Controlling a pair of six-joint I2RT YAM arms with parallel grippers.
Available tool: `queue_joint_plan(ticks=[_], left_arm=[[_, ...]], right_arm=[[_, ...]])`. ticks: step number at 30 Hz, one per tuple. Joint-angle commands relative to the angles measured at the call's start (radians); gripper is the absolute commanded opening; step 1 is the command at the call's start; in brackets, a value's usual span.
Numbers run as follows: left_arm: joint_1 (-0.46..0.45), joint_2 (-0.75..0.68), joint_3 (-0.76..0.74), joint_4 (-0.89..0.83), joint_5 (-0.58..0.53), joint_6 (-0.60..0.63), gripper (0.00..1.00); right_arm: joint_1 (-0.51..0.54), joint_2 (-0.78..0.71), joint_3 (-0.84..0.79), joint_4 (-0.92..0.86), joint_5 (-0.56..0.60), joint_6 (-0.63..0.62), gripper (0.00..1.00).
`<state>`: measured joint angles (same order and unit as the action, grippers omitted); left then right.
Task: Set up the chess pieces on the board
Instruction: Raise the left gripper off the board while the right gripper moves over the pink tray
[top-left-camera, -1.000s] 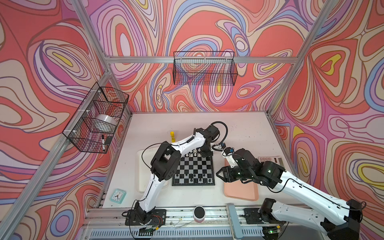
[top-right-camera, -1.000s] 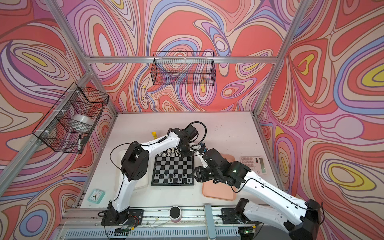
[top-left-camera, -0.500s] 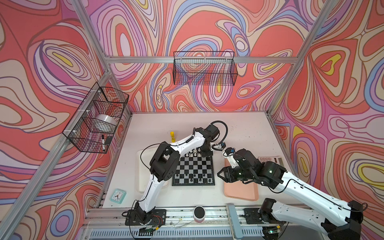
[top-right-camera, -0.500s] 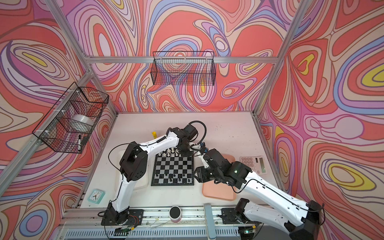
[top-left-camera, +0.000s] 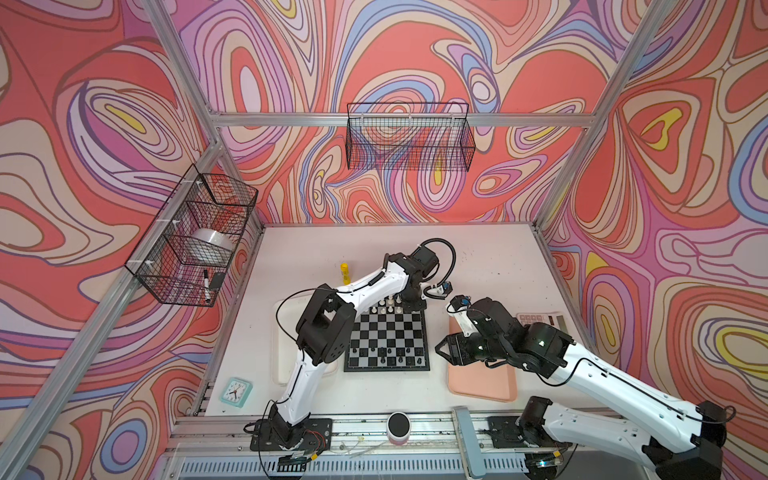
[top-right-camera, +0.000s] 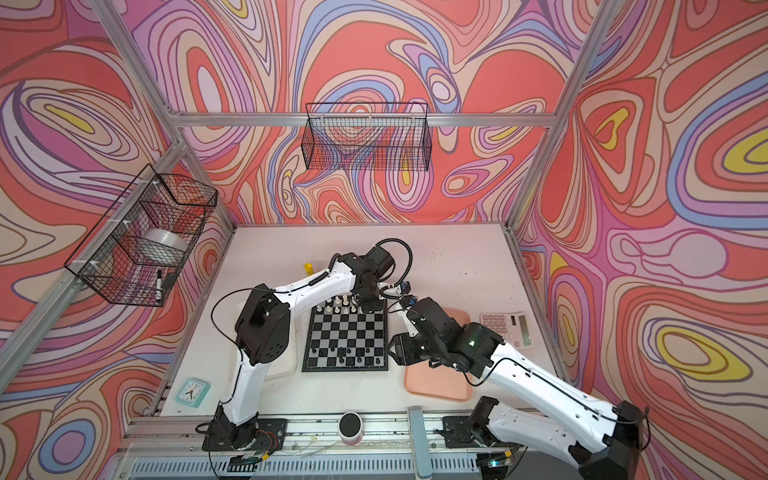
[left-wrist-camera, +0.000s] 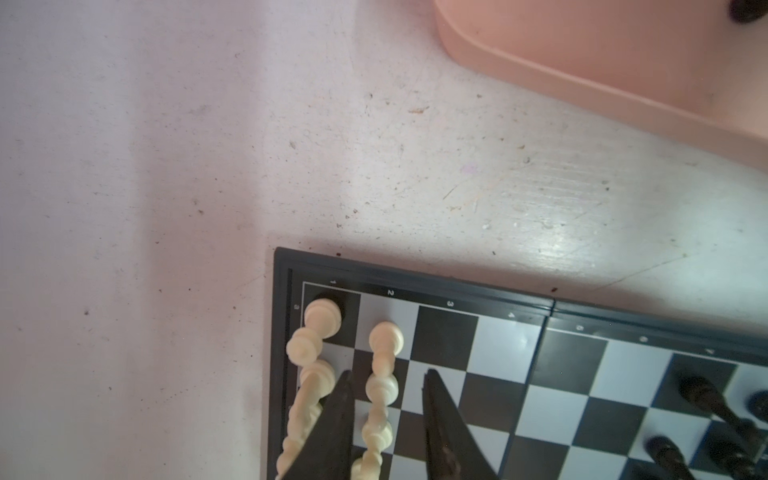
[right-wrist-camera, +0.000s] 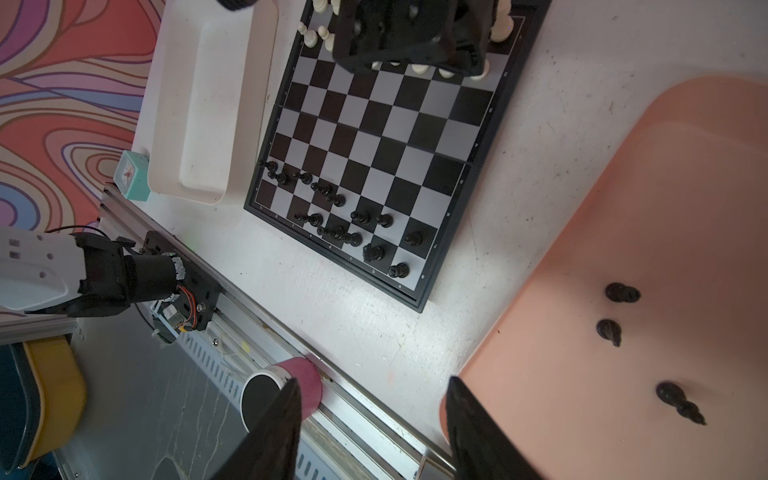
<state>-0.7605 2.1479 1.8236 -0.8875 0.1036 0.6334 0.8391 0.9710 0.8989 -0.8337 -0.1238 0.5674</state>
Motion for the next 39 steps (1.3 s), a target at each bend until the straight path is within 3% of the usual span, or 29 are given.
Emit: queue_joint_plan(ticks=[1, 7, 14, 18, 23, 31, 39], left_arm=[[-0.011, -0.067, 0.023, -0.075, 0.031, -0.034, 0.3], [-0.011, -0.187, -0.036, -0.102, 0.023, -0.041, 0.3], [-0.002, -0.412, -0.207, -0.11, 0.019, -0.076, 0.3], [0.057, -0.548, -0.317, -0.105, 0.062, -0.099, 0.31], [0.182, -0.697, -0.415, -0.128, 0.156, -0.131, 0.31], [0.299, -0.891, -0.56, -0.15, 0.24, -0.152, 0.34], [0.314, -0.95, -0.599, -0.14, 0.295, -0.196, 0.41]], right_arm=[[-0.005, -0.005, 0.043, -0.102, 0.083, 0.025, 0.57], [-0.009, -0.029, 0.066, -0.211, 0.185, 0.097, 0.57], [-0.014, -0.006, 0.133, -0.346, 0.304, 0.189, 0.56], [-0.015, 0.014, 0.143, -0.386, 0.335, 0.241, 0.56], [-0.015, 0.023, 0.144, -0.381, 0.327, 0.263, 0.56], [-0.016, 0.049, 0.082, -0.352, 0.295, 0.266, 0.55], [-0.016, 0.022, -0.014, -0.283, 0.239, 0.279, 0.52]])
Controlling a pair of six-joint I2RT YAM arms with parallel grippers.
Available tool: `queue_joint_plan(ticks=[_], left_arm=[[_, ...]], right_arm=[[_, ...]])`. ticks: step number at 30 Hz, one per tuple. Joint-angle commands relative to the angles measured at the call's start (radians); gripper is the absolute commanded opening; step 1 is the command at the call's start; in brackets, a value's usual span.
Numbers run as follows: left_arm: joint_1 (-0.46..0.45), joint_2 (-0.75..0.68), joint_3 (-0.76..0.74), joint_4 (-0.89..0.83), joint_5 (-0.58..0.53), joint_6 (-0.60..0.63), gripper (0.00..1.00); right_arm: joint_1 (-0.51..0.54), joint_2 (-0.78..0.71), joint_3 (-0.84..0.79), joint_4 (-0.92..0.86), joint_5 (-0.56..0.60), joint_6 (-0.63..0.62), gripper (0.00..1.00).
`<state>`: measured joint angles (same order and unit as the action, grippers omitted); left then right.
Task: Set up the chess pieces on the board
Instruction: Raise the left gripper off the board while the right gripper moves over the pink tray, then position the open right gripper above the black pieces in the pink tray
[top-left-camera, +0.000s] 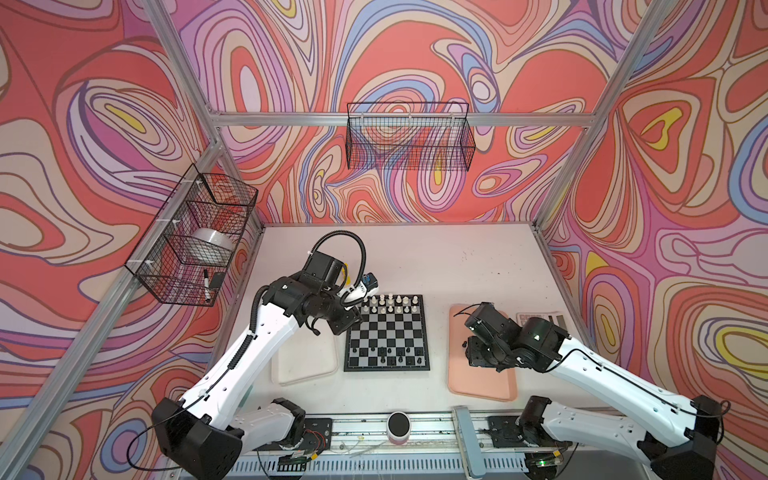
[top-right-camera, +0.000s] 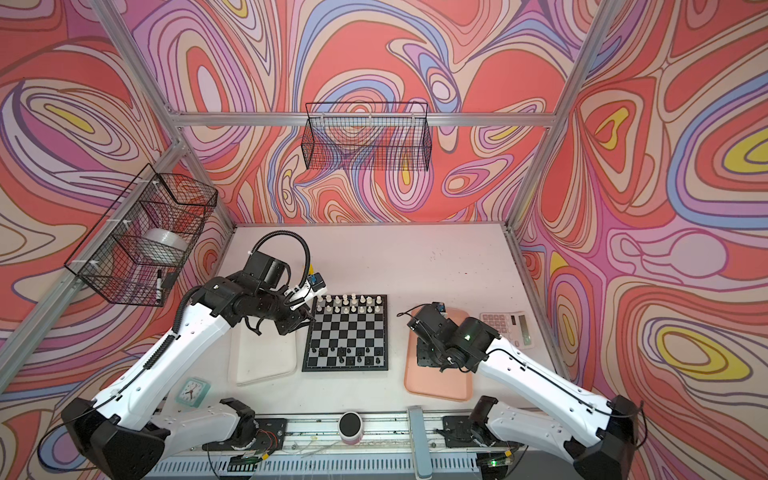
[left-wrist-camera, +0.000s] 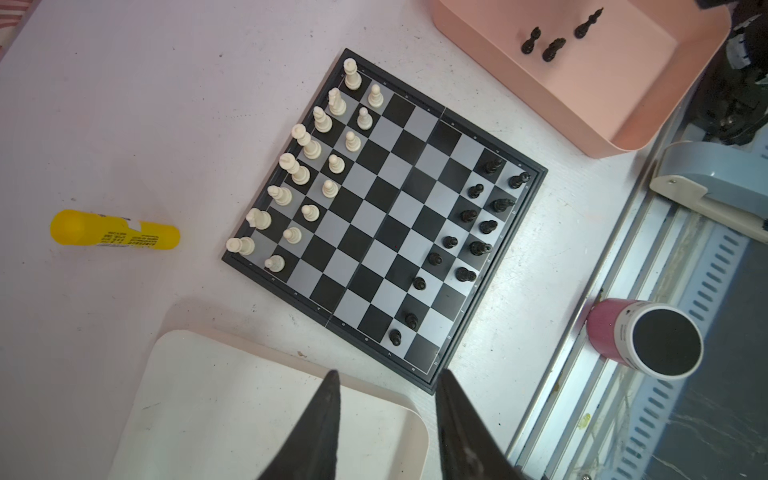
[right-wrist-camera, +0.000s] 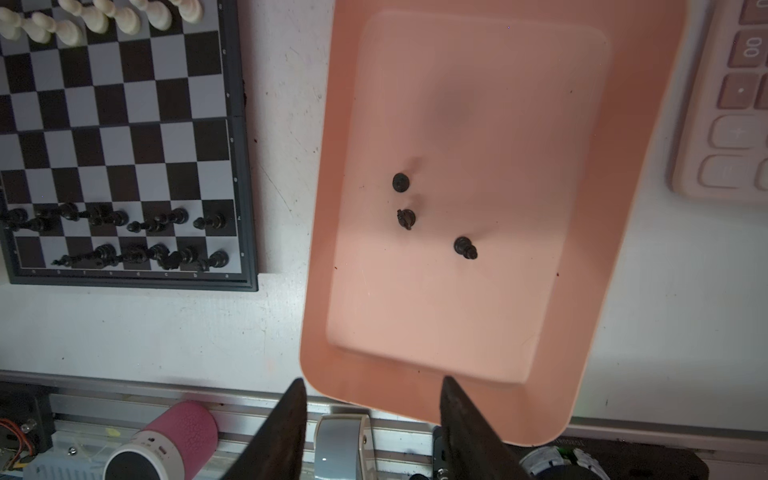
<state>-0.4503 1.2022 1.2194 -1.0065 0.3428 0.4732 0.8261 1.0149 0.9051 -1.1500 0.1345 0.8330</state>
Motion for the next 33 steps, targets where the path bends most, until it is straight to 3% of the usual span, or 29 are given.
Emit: queue_joint_plan(ticks=[1, 11, 19, 26, 33], left_arm=[[0.004, 0.005, 0.015, -0.024, 0.069, -0.043, 0.42], [0.004, 0.074, 0.102, -0.051, 0.14, -0.068, 0.51], [0.004, 0.091, 0.119, -0.058, 0.115, -0.05, 0.51], [0.004, 0.11, 0.121, -0.042, 0.13, -0.053, 0.51], [0.004, 0.147, 0.182, -0.066, 0.141, -0.058, 0.51]], right_arm=[[-0.003, -0.029, -0.028, 0.039, -0.017, 0.014, 0.52], [-0.004, -0.002, -0.085, 0.069, 0.016, -0.008, 0.52], [-0.043, 0.004, -0.059, -0.024, 0.126, 0.095, 0.52], [-0.186, -0.066, -0.121, 0.04, 0.05, 0.082, 0.51], [-0.235, -0.03, -0.181, 0.116, 0.005, 0.062, 0.51]])
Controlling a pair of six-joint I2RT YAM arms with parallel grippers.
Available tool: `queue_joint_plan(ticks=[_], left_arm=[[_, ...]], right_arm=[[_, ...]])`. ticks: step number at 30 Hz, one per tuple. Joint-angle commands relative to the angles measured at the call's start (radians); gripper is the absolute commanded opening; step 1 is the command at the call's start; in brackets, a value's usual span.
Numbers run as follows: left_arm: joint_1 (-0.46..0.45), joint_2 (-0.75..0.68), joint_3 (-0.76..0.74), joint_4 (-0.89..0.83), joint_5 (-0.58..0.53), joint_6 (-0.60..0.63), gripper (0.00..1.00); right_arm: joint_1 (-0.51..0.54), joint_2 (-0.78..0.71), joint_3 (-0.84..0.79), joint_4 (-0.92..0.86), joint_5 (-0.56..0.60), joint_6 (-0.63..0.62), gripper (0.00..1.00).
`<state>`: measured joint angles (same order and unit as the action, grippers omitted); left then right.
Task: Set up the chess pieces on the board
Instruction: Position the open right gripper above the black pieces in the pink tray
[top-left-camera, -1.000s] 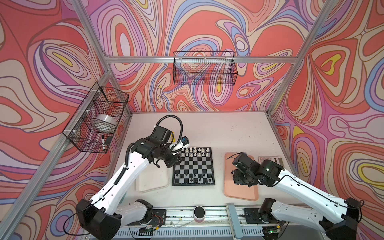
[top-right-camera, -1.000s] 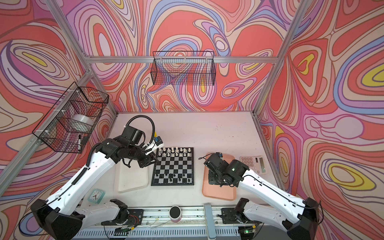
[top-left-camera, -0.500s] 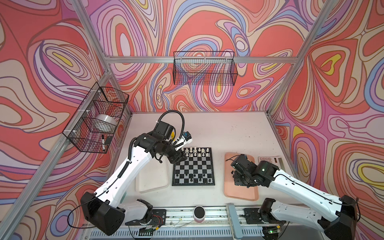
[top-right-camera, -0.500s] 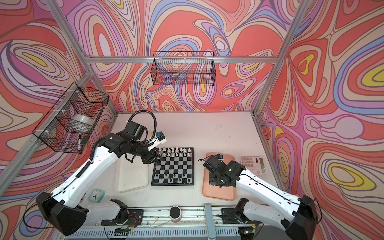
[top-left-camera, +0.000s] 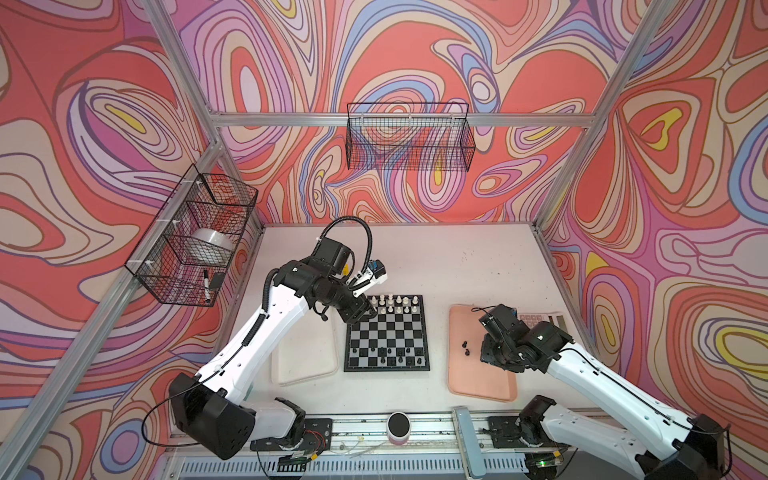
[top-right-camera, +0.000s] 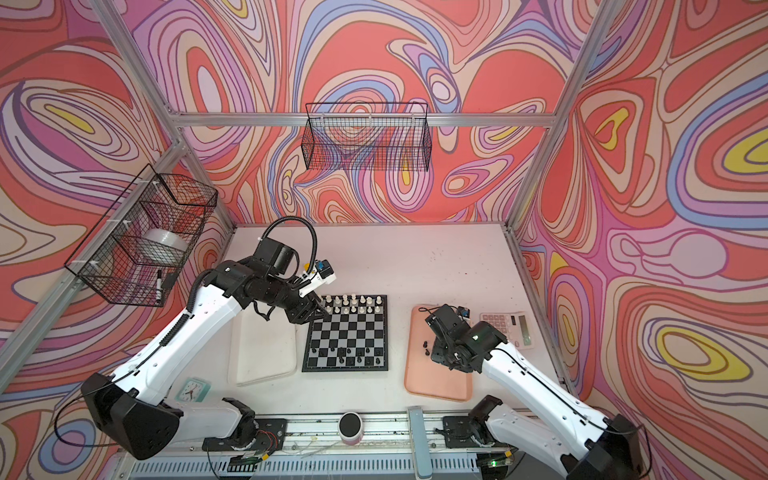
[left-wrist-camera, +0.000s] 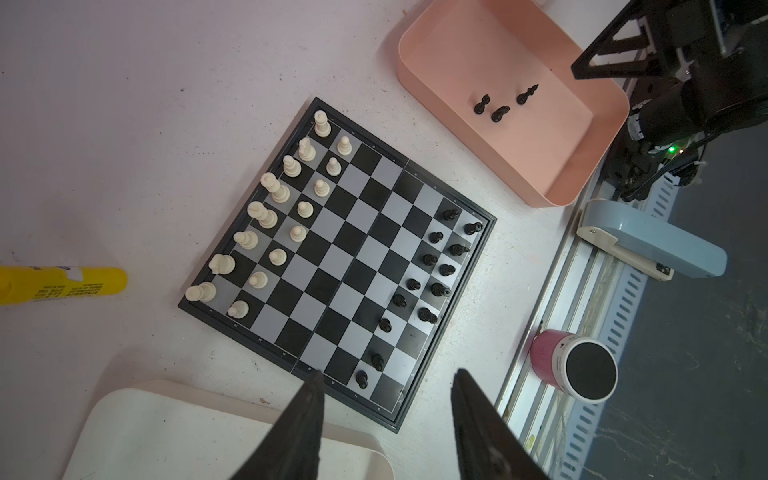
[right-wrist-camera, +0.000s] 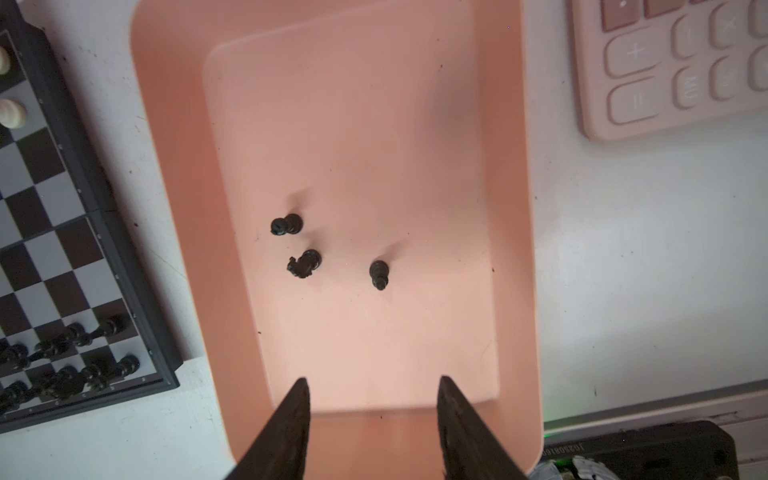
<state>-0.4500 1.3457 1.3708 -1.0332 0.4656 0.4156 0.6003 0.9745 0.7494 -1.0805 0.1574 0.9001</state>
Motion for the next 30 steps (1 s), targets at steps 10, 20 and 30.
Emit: queue_joint_plan(ticks=[10, 20, 30], left_arm=[[0.004, 0.017, 0.031, -0.049, -0.021, 0.027, 0.51], [0.004, 0.035, 0.06, -0.047, -0.045, 0.055, 0.51], [0.003, 0.032, 0.058, -0.039, -0.035, 0.036, 0.5]], right_arm=[[-0.04, -0.005, -0.066, 0.103, -0.021, 0.015, 0.48], [-0.066, -0.001, -0.094, 0.14, -0.021, 0.042, 0.47], [-0.067, -0.046, -0.135, 0.147, -0.027, 0.081, 0.44]])
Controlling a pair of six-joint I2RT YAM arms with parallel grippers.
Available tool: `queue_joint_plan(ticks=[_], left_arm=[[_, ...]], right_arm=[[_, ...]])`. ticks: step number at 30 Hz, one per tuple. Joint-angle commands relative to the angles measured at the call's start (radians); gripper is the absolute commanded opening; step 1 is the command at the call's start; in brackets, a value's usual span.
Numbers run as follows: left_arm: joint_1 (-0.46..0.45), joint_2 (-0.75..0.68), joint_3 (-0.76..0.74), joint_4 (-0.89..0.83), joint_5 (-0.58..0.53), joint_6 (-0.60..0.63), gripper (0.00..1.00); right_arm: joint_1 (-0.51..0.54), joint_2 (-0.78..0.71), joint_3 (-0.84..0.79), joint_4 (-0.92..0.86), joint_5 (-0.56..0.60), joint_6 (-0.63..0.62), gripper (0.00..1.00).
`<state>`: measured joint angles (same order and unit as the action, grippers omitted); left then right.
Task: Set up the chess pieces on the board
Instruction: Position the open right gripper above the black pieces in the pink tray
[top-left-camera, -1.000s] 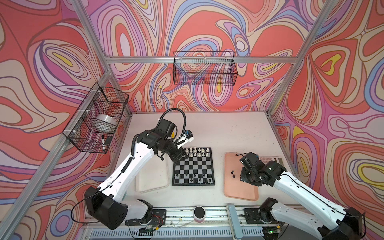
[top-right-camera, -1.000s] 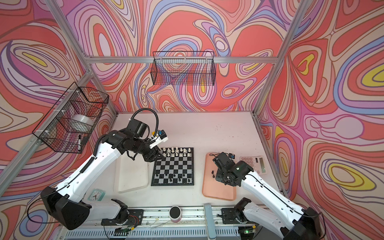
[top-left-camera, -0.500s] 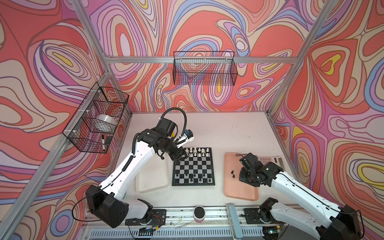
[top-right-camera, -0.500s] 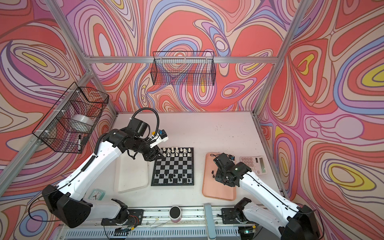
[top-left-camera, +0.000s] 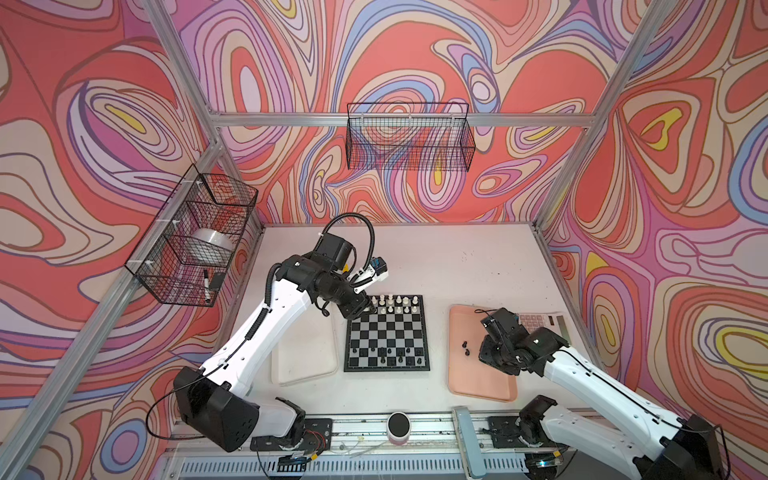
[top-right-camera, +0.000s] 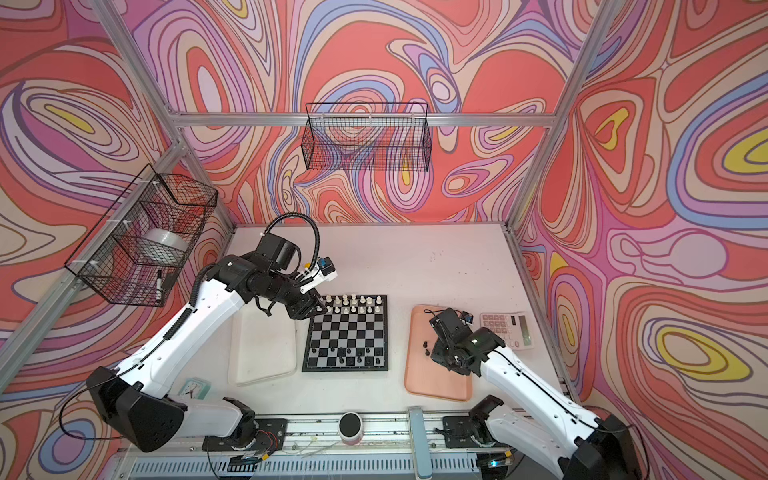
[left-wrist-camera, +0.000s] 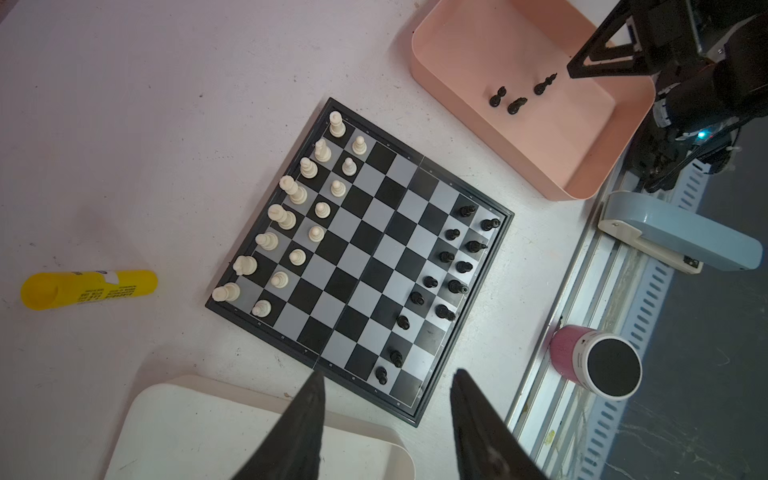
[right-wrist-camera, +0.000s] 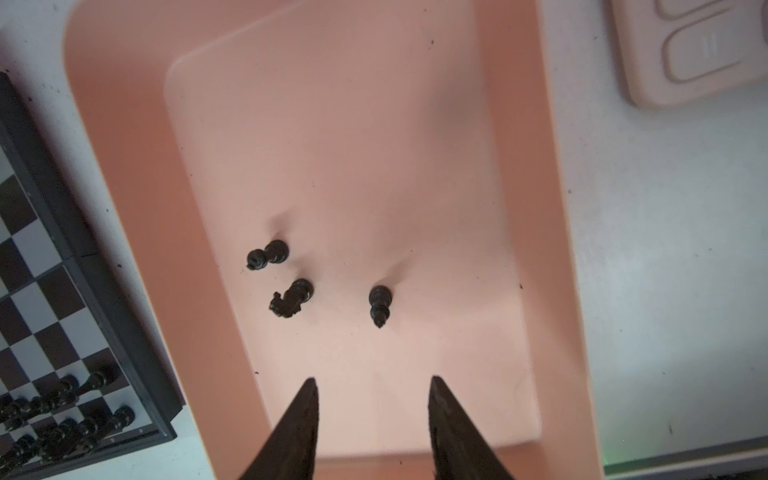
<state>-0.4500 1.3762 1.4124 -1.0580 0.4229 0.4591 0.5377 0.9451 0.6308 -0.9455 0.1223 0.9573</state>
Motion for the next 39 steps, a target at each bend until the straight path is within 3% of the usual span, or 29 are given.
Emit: queue_joint_plan(ticks=[1, 39], left_arm=[[0.003, 0.001, 0.016, -0.015, 0.01, -0.008, 0.5], [0.002, -0.012, -0.017, -0.004, 0.007, -0.015, 0.51]], right_arm=[[-0.005, -0.017, -0.02, 0.016, 0.008, 0.025, 0.43], [-0.01, 0.011, -0.101, 0.125, 0.03, 0.039, 0.34]])
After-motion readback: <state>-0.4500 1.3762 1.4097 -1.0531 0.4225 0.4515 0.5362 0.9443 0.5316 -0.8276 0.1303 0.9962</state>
